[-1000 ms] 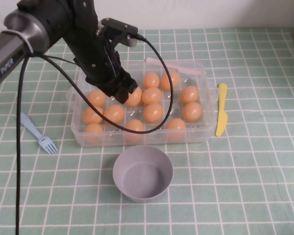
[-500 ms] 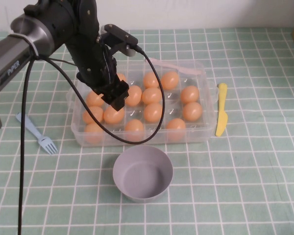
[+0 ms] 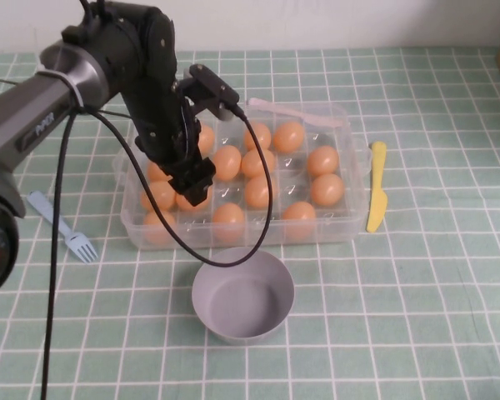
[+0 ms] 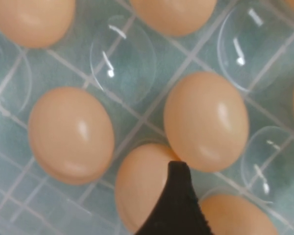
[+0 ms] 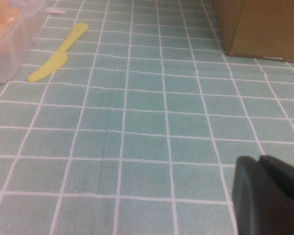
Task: Take an egg out of the egg box
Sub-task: Pick up the egg from the plastic box
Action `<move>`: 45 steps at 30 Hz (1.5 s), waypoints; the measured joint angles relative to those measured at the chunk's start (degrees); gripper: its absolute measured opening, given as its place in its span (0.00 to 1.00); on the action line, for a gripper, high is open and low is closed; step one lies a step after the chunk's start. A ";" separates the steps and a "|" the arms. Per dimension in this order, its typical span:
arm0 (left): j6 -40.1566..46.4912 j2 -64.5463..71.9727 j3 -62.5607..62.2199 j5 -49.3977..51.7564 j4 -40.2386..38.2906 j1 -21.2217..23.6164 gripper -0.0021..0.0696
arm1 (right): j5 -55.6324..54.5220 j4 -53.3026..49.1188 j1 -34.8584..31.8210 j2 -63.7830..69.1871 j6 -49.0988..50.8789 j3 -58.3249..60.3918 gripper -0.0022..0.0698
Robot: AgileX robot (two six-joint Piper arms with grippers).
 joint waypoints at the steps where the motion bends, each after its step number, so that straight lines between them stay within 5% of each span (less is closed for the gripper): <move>1: 0.00 0.60 0.00 0.00 0.38 0.00 0.73 | 0.00 0.00 0.00 0.00 0.00 0.00 0.01; 38: 0.39 6.49 0.00 -7.96 -0.38 0.00 0.73 | 0.00 0.00 0.00 0.00 0.00 0.00 0.01; 45: 0.50 6.49 0.00 -8.10 -0.38 0.00 0.54 | 0.00 0.00 0.00 0.00 0.00 0.00 0.01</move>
